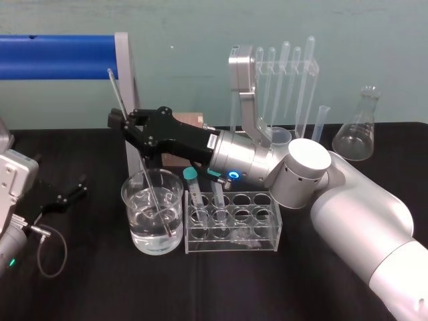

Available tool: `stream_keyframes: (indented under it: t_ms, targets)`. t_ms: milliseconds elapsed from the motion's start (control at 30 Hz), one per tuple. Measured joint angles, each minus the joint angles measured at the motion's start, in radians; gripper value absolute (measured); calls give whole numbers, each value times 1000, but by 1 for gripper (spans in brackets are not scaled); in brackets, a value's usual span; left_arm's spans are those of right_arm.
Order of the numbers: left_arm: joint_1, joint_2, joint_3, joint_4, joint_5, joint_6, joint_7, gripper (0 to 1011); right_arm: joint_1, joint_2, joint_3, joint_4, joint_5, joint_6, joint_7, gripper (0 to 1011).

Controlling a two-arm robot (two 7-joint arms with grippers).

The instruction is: Hold the thermometer with one hand and immerse one end into the beaker, then reinsert it into the test tube rack.

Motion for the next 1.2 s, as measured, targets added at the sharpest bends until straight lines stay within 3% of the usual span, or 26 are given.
stream_keyframes:
  t_ms: [1200]
  targets:
    - [0,0,0,0,0,0,0,1008,-8,14,0,-25,0,11,-8,55]
